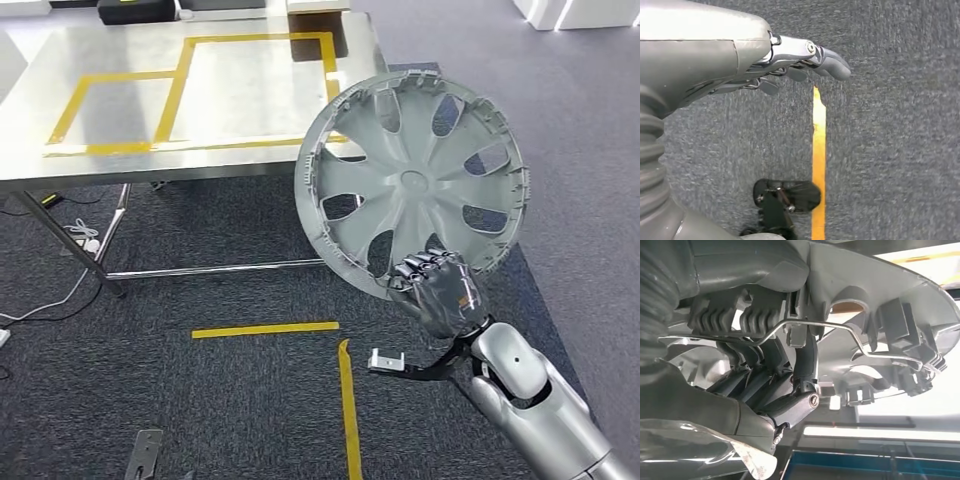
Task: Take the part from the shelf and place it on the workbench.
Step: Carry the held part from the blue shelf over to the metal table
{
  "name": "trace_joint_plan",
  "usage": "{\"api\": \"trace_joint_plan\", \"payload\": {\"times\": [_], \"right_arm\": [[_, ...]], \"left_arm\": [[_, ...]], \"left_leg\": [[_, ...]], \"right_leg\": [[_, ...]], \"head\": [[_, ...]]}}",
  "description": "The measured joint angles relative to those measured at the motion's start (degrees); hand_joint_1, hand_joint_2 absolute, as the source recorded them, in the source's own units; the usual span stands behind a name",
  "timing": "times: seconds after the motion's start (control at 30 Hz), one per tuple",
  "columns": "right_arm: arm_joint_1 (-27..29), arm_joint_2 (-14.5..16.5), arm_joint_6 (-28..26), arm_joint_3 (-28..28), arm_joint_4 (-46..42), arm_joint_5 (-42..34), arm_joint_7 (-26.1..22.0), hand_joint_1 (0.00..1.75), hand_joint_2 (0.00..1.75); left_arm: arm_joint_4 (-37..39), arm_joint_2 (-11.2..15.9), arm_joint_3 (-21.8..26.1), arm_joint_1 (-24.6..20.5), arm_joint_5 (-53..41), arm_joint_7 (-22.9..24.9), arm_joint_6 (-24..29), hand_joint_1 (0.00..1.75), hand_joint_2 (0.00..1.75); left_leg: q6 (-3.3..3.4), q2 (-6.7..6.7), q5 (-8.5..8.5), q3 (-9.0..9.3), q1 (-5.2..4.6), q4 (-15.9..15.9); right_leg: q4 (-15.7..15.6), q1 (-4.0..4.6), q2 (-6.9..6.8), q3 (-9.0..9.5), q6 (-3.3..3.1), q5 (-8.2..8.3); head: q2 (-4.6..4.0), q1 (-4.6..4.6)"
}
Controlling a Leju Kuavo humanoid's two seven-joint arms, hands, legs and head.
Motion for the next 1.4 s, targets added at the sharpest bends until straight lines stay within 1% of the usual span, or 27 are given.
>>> {"api": "trace_joint_plan", "payload": {"times": [0.03,0.1,0.17,0.23,0.27,0.3,0.33,0.37,0.4,0.47,0.53,0.6,0.63,0.67,0.73,0.77,0.8,0.83,0.87,0.93,1.0,1.1,1.17,1.23,1.3,1.37,1.4], "right_arm": [[0.0,0.0,-0.1,0.0,0.0,0.1,0.1,1.75,1.75],[0.1,0.2,-0.2,0.0,0.0,0.2,0.2,1.75,1.75],[0.1,0.4,-0.2,0.0,0.0,0.3,0.2,1.75,1.75],[0.2,0.4,-0.3,0.0,0.0,0.3,0.2,1.75,1.75],[0.4,0.4,-0.3,0.0,0.1,0.4,0.1,1.75,1.75],[0.6,0.4,-0.3,0.0,0.1,0.5,0.1,1.75,1.75],[0.7,0.4,-0.3,0.1,0.1,0.7,0.1,1.75,1.75],[0.8,0.4,-0.3,0.1,0.2,1.1,0.2,1.75,1.75],[0.9,0.4,-0.3,0.1,0.2,1.6,0.4,1.75,1.75],[0.8,0.4,-0.5,0.1,0.2,2.8,0.9,1.75,1.75],[0.7,0.4,-0.7,0.0,0.4,3.5,1.3,1.75,1.75],[0.5,0.5,-0.9,0.0,0.6,3.8,1.5,1.75,1.75],[0.5,0.6,-1.0,-0.1,0.7,3.9,1.6,1.75,1.75],[0.5,0.8,-1.1,-0.1,0.7,4.0,1.8,1.75,1.75],[0.7,0.9,-1.9,-0.4,0.9,4.3,2.7,1.75,1.75],[1.0,1.1,-2.6,-0.6,1.0,4.5,3.2,1.75,1.75],[1.3,1.3,-3.4,-0.9,1.0,4.8,3.7,1.75,1.75],[1.6,1.6,-4.3,-1.2,1.1,5.2,4.3,1.75,1.75],[2.0,2.1,-5.3,-1.6,1.1,5.7,4.7,1.75,1.75],[2.6,3.1,-6.8,-2.4,1.1,6.6,5.6,1.75,1.75],[2.9,3.8,-7.6,-2.9,1.1,7.0,6.1,1.75,1.75],[3.0,4.0,-7.7,-3.0,1.1,7.1,6.2,1.75,1.75],[3.2,4.5,-8.2,-3.6,1.1,7.3,6.5,1.75,1.75],[3.8,5.7,-8.8,-4.9,1.0,7.8,6.7,1.75,1.75],[4.4,6.6,-9.1,-5.9,0.9,8.0,6.8,1.75,1.75],[4.8,6.7,-9.1,-6.2,0.9,8.0,6.8,1.75,1.75],[5.0,6.7,-9.2,-6.3,0.9,8.0,6.8,1.75,1.75]], "left_arm": [[0.0,0.0,0.0,0.0,0.0,0.0,0.0,0.0,1.75],[0.0,0.0,0.0,0.1,0.0,0.0,0.0,0.0,1.75],[0.0,0.0,0.0,0.1,0.0,0.0,0.0,0.0,1.75],[0.0,0.0,0.0,-0.2,0.0,0.0,0.0,0.0,1.75],[0.0,0.0,0.0,-0.2,0.0,0.0,0.0,0.0,1.75],[0.0,0.0,0.0,-0.2,0.0,0.0,0.0,0.0,1.75],[0.0,0.0,0.0,-0.2,0.0,0.0,0.0,0.0,1.75],[0.0,0.0,0.0,-0.2,0.0,0.0,0.0,0.0,1.75],[0.0,0.0,0.0,-0.2,0.0,0.0,0.0,0.0,1.75],[0.0,0.0,0.0,-0.2,0.0,0.0,0.1,0.0,1.75],[0.0,0.0,0.0,0.0,0.1,0.0,0.2,0.0,1.75],[0.0,0.1,0.0,0.3,0.1,0.0,0.2,0.0,1.75],[0.0,0.1,0.0,0.5,0.1,0.0,0.3,0.0,1.75],[0.0,0.1,0.0,0.6,0.1,0.0,0.3,0.0,1.75],[0.0,0.1,0.0,0.5,0.1,0.1,0.3,0.0,1.75],[0.0,0.1,0.0,0.5,0.1,0.1,0.3,0.0,1.75],[0.0,0.1,0.0,0.5,0.1,0.1,0.2,0.0,1.75],[0.1,0.0,0.0,0.6,0.2,0.1,0.2,0.0,1.75],[0.1,0.0,0.1,0.7,0.3,0.2,0.1,0.0,1.75],[0.1,0.1,0.1,0.8,0.4,0.2,0.0,0.0,1.75],[0.1,0.1,0.1,0.8,0.4,0.2,0.0,0.0,1.75],[0.1,0.1,0.1,0.8,0.4,0.2,0.0,0.0,1.75],[0.1,0.0,0.1,0.8,0.5,0.2,0.0,0.0,1.75],[0.1,-0.1,0.1,0.9,0.6,0.3,0.0,0.0,1.75],[0.1,-0.1,0.1,0.9,0.6,0.4,0.0,0.0,1.75],[0.1,-0.1,0.1,0.8,0.6,0.4,0.0,0.0,1.75],[0.1,-0.1,0.1,0.9,0.6,0.4,0.0,0.0,1.75]], "left_leg": [[0.36,0.13,-0.29,0.12,-0.26,-0.5],[1.21,-1.0,-0.25,0.09,-0.27,-0.8],[2.0,-2.18,-0.14,0.39,-0.06,-1.2],[2.57,-3.43,-0.14,0.57,0.04,-1.4],[2.77,-4.14,-0.18,0.58,-0.02,-1.4],[2.86,-4.92,-0.23,0.61,-0.08,-1.4],[2.9,-5.74,-0.26,0.65,-0.14,-1.4],[2.9,-6.57,-0.28,0.72,-0.17,-1.3],[2.87,-7.42,-0.3,0.83,-0.17,-1.3],[2.62,-9.04,-0.38,0.86,-0.15,-1.2],[2.0,-10.42,-0.29,0.44,0.05,-1.0],[1.21,-11.52,-0.08,0.08,0.33,-1.1],[0.84,-10.9,-0.25,-0.03,0.26,-0.9],[0.52,-9.49,-0.84,-0.39,0.13,0.0],[-0.03,-5.55,-3.6,-2.66,0.02,5.1],[-0.25,-4.38,-5.25,-4.38,0.19,8.8],[-0.44,-3.86,-6.41,-5.9,0.39,12.1],[-0.6,-3.66,-6.6,-6.71,0.59,13.8],[-0.73,-3.58,-5.75,-6.54,0.76,13.5],[-0.78,-3.44,-2.03,-3.64,0.95,7.7],[-0.7,-3.31,0.49,-1.15,0.98,2.7],[-0.64,-3.24,0.91,-0.45,0.97,1.2],[-0.45,-3.19,0.39,0.18,0.76,-0.1],[0.62,-3.25,-0.29,0.78,0.65,-1.2],[1.8,-3.38,-0.47,1.04,0.66,-1.6],[2.21,-3.52,-0.59,1.07,0.46,-1.6],[2.3,-3.6,-0.65,1.11,0.36,-1.6]], "right_leg": [[-0.1,0.15,-0.52,0.13,0.32,-0.15],[-0.4,0.13,-1.36,0.4,1.0,-0.48],[1.2,-0.1,0.34,-0.15,1.43,-1.94],[7.4,-0.15,3.5,-3.15,1.42,-5.05],[11.4,-0.09,4.42,-5.35,1.35,-6.53],[14.5,-0.02,4.84,-7.27,1.29,-7.23],[15.8,0.05,5.02,-8.45,1.21,-6.86],[14.9,0.07,5.14,-8.51,1.09,-5.36],[11.9,0.08,5.48,-7.55,0.9,-3.04],[4.4,-0.09,7.66,-4.46,0.43,0.78],[0.8,-0.13,9.36,-2.6,0.17,1.57],[0.3,-0.05,8.72,-2.12,-0.02,1.37],[0.0,-0.1,8.15,-1.86,-0.26,1.45],[-0.3,-0.2,7.52,-1.53,-0.55,1.5],[-0.6,-0.24,6.23,-0.92,-1.11,1.41],[-0.6,-0.19,5.61,-0.74,-1.28,1.27],[-0.6,-0.16,5.08,-0.59,-1.36,1.14],[-0.6,-0.17,4.66,-0.45,-1.35,1.0],[-0.5,-0.21,4.36,-0.3,-1.26,0.86],[-0.5,-0.32,4.02,0.13,-0.94,0.51],[-0.5,-0.38,3.89,0.45,-0.69,0.26],[-0.5,-0.38,3.85,0.52,-0.58,0.16],[-0.4,-0.15,3.8,0.38,-0.2,0.03],[0.3,-0.08,3.97,-0.14,0.73,-0.87],[4.9,-0.17,4.46,-2.56,1.27,-3.53],[12.9,-0.04,4.85,-6.91,1.17,-6.38],[15.4,0.02,4.94,-8.63,1.13,-6.69]], "head": [[0.0,0.02],[0.0,0.03],[0.0,0.19],[0.0,0.5],[0.0,0.59],[0.0,0.65],[0.0,0.66],[0.0,0.65],[0.0,0.66],[0.0,0.61],[0.0,0.57],[0.0,0.56],[0.0,0.5],[0.0,0.32],[0.0,0.0],[0.0,-0.11],[0.0,-0.1],[0.0,-0.11],[0.0,-0.11],[0.0,-0.13],[0.0,-0.14],[0.0,-0.15],[0.0,-0.14],[0.0,-0.07],[0.0,0.05],[0.0,0.12],[0.0,0.11]]}}
